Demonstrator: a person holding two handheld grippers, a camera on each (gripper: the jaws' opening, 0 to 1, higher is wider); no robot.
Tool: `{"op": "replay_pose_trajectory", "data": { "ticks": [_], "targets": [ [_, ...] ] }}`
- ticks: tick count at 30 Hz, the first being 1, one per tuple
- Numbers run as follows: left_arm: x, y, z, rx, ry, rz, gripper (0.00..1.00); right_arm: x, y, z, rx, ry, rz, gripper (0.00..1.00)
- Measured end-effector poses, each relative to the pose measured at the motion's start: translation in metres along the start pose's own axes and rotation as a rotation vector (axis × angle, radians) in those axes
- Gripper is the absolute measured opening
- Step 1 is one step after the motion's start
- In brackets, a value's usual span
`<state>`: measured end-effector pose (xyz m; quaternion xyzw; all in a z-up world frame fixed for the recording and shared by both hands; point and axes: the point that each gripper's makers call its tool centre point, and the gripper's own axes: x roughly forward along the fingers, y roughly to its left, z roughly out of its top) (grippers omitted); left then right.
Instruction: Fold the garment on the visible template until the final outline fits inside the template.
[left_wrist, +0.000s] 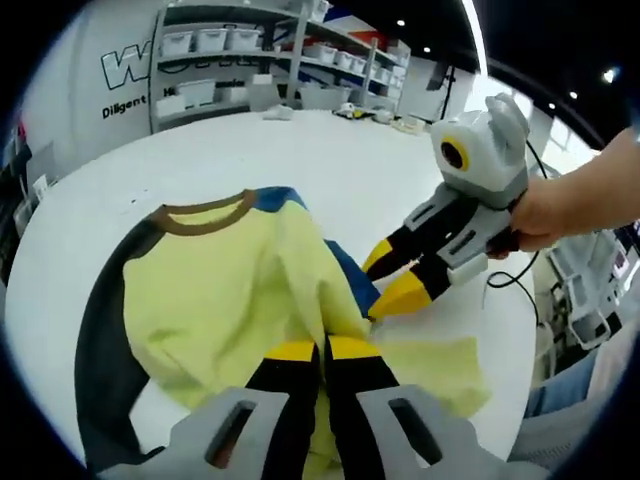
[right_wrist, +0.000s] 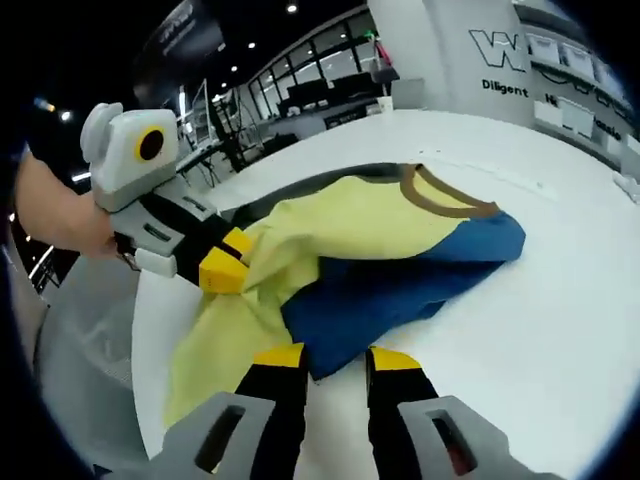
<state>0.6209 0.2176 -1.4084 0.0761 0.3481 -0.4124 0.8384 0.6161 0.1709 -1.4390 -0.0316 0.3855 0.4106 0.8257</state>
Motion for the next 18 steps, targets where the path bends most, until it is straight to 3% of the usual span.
{"op": "replay_pose_trajectory", "data": {
  "ticks": [3,8,18],
  "targets": [
    [0.0,0.001,0.0,0.002,-0.002,0.003,0.01,0.0,0.004,-0.005,-0.007,0.024,0.017,0.0],
    [-0.002,0.004,0.002,0.009,-0.005,0.012,0.01,-0.028,-0.01,0.014,-0.023,-0.071,-0.016,0.0],
    [0.0,0.008,0.004,0.013,-0.001,0.025,0.01,-0.102,-0.074,0.041,-0.008,-0.124,-0.151,0.0]
  ]
}}
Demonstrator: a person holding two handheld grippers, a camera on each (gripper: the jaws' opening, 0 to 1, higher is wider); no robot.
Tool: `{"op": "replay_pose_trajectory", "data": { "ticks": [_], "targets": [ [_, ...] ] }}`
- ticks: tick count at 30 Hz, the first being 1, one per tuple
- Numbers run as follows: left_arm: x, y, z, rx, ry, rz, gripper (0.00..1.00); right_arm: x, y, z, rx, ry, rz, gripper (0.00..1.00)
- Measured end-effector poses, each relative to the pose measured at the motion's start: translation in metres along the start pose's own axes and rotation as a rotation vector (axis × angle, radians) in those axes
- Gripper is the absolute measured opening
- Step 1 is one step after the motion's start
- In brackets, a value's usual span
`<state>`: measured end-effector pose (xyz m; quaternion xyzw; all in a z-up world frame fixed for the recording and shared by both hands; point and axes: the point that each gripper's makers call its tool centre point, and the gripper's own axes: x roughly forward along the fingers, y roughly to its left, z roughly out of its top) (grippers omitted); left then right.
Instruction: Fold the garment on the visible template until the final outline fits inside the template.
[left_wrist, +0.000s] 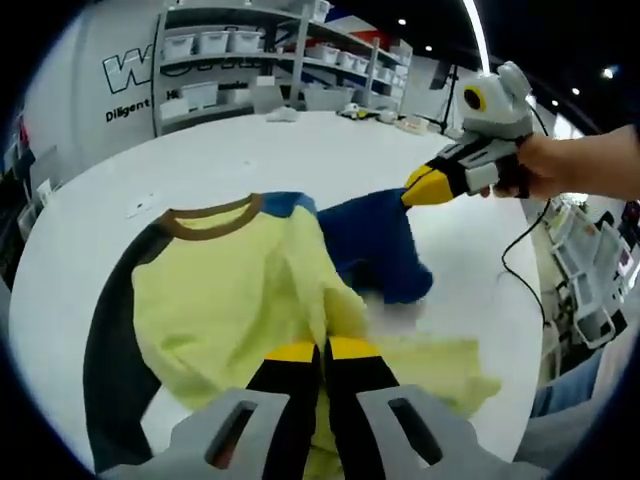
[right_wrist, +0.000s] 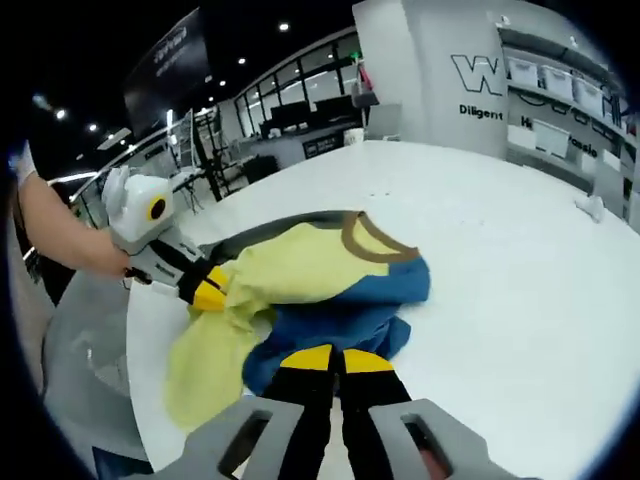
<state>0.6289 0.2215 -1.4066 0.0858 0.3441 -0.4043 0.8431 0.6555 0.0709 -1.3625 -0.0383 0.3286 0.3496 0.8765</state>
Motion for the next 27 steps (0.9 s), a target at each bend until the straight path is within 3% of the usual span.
{"op": "replay_pose_trajectory", "data": {
  "ticks": [4,5,9,16,18,20,23,24,27],
  "targets": [
    [0.001,-0.001,0.0,0.002,0.003,-0.01,0.01,-0.018,-0.032,-0.008,-0.005,0.042,-0.05,0.0],
    [0.002,-0.003,-0.001,0.002,0.006,-0.016,0.01,-0.023,-0.041,-0.017,0.003,0.081,-0.067,0.0],
    [0.004,-0.009,-0.003,0.011,0.013,-0.036,0.01,-0.03,-0.053,-0.033,0.008,0.141,-0.083,0.0],
    [0.003,-0.018,-0.004,0.064,0.011,-0.058,0.06,-0.025,-0.01,-0.023,-0.028,0.087,0.072,0.0],
    [0.002,-0.019,-0.002,0.065,0.006,-0.058,0.09,-0.014,0.003,-0.02,-0.036,0.064,0.109,0.0],
    [0.003,-0.019,-0.003,0.059,0.005,-0.052,0.12,0.003,0.019,-0.017,0.008,0.042,0.159,0.0],
    [0.001,-0.02,-0.004,0.059,0.006,-0.047,0.13,0.026,0.029,-0.016,0.008,0.027,0.178,0.0],
    [0.001,-0.021,-0.004,0.059,0.006,-0.048,0.13,0.032,0.042,-0.015,0.032,0.019,0.234,0.0],
    [-0.002,-0.024,-0.005,0.073,0.009,-0.054,0.14,0.037,0.044,-0.021,0.048,0.056,0.24,0.03]
  ]
}}
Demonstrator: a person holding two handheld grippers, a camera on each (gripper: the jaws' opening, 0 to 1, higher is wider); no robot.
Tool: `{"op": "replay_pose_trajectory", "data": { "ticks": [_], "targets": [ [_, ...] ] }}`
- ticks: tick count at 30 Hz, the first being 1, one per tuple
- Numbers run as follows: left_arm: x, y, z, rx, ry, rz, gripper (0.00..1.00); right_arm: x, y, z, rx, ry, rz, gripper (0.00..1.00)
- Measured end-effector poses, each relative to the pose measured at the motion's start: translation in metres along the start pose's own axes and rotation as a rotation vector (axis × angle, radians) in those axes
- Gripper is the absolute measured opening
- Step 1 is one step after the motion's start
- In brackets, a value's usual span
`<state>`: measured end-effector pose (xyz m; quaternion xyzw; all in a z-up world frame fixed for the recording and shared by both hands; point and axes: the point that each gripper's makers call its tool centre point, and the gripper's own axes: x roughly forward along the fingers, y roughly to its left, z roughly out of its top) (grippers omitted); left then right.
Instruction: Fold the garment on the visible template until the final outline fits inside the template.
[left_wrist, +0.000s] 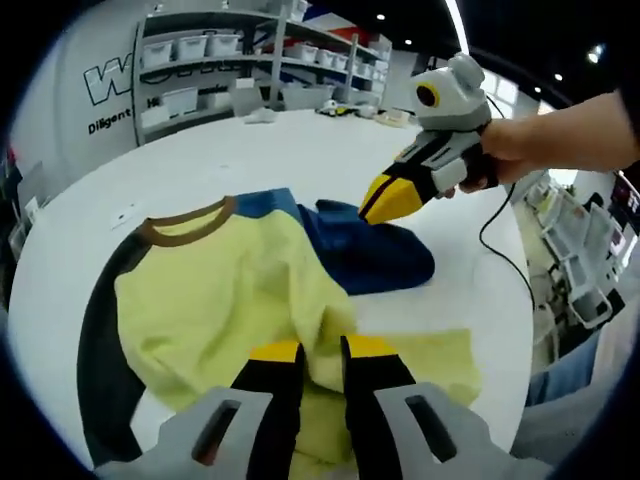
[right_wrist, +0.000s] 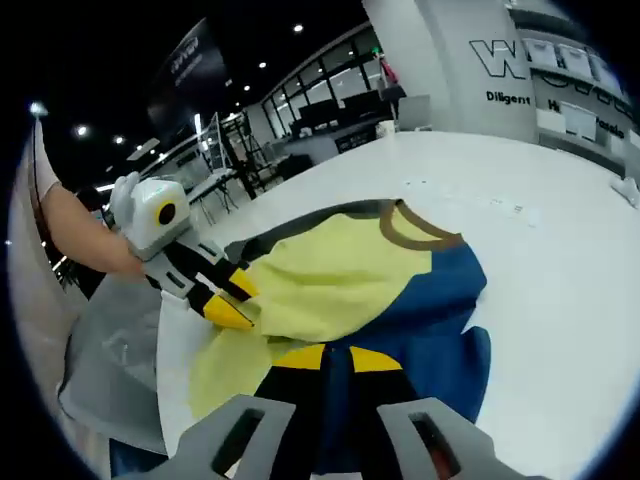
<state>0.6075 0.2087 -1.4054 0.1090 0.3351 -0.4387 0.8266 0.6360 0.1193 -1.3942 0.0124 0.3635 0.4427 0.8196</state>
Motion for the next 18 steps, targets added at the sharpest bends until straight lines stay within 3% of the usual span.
{"op": "replay_pose_trajectory", "data": {
  "ticks": [2,3,5,8,13,15,18],
  "targets": [
    [-0.003,0.0,0.0,0.006,-0.003,0.002,0.14,-0.01,-0.014,0.012,0.05,-0.082,-0.057,0.04],
    [-0.003,0.001,0.001,0.007,-0.004,0.004,0.14,-0.02,-0.034,0.015,0.071,-0.118,-0.14,0.04],
    [-0.004,0.001,0.001,0.008,-0.007,0.005,0.13,-0.034,-0.063,0.008,0.061,-0.099,-0.256,0.04],
    [-0.004,0.001,0.002,0.01,-0.01,0.007,0.13,-0.04,-0.091,-0.009,0.074,-0.028,-0.34,0.08],
    [-0.004,-0.001,0.006,0.009,-0.022,0.004,0.14,-0.031,-0.108,-0.013,0.103,-0.01,-0.363,0.13],
    [-0.004,-0.001,0.006,0.013,-0.025,0.004,0.14,-0.025,-0.115,-0.022,0.088,0.047,-0.391,0.13],
    [-0.005,-0.001,0.006,0.014,-0.023,0.007,0.15,-0.017,-0.119,-0.025,0.095,0.057,-0.405,0.15]
  ]
}}
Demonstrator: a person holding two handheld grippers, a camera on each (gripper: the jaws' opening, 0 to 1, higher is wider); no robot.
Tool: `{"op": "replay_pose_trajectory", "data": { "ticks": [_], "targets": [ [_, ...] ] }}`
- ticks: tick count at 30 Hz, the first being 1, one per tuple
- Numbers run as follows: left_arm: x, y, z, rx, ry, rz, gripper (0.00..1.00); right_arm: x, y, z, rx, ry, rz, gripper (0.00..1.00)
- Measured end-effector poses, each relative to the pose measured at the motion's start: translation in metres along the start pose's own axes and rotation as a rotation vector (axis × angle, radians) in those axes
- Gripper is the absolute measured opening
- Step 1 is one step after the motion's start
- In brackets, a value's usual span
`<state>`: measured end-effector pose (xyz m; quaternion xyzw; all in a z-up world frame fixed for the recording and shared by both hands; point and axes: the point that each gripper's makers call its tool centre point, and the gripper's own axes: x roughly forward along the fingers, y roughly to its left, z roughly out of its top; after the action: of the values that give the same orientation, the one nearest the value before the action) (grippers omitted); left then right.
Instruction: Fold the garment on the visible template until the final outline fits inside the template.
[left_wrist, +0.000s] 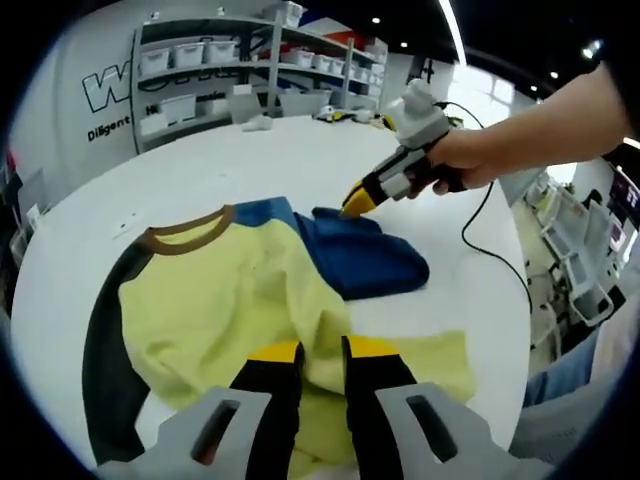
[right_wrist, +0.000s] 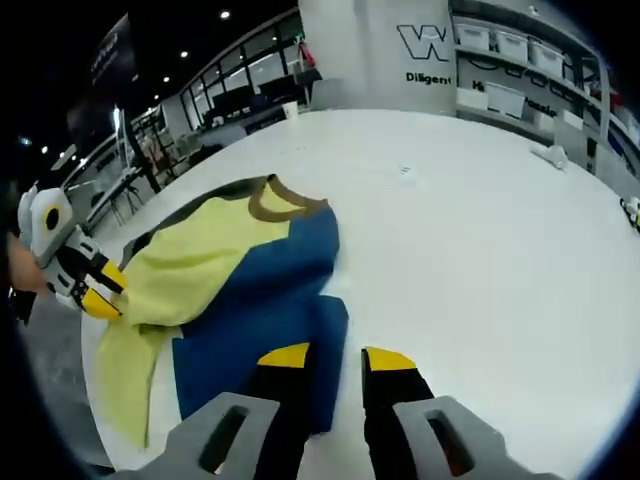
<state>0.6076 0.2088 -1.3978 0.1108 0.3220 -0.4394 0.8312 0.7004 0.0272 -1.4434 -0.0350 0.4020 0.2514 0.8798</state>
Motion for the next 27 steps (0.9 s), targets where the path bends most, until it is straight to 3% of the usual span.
{"op": "replay_pose_trajectory", "data": {
  "ticks": [3,5,6,7,8,11,15,19,22,27],
  "targets": [
    [-0.004,0.001,0.001,0.006,-0.002,0.006,0.16,0.001,0.0,0.0,0.005,-0.009,-0.015,0.13],
    [-0.006,0.004,0.002,0.007,-0.004,0.016,0.16,0.0,0.006,-0.003,-0.025,0.005,-0.004,0.06],
    [-0.007,0.006,0.002,0.004,-0.005,0.019,0.16,0.001,0.009,-0.005,-0.08,0.022,0.012,0.0],
    [-0.009,0.008,0.003,0.0,-0.009,0.026,0.16,0.0,0.008,-0.002,-0.123,-0.003,-0.004,0.0],
    [-0.011,0.011,0.004,0.0,-0.011,0.032,0.16,-0.002,0.009,-0.006,-0.101,0.015,-0.007,0.0],
    [-0.019,0.022,0.006,0.002,-0.027,0.061,0.18,-0.012,-0.005,-0.006,-0.07,-0.003,-0.055,0.0],
    [-0.036,0.054,-0.001,-0.004,-0.023,0.139,0.21,-0.034,-0.036,-0.019,-0.029,-0.007,-0.163,0.0],
    [-0.053,0.089,-0.018,-0.036,-0.001,0.216,0.21,-0.058,-0.069,-0.037,0.035,-0.003,-0.281,0.0],
    [-0.072,0.122,-0.039,-0.071,0.037,0.303,0.22,-0.076,-0.09,-0.05,0.076,-0.009,-0.369,0.0],
    [-0.093,0.155,-0.072,-0.143,0.095,0.383,0.23,-0.108,-0.128,-0.072,0.168,-0.005,-0.529,0.0]
  ]
}}
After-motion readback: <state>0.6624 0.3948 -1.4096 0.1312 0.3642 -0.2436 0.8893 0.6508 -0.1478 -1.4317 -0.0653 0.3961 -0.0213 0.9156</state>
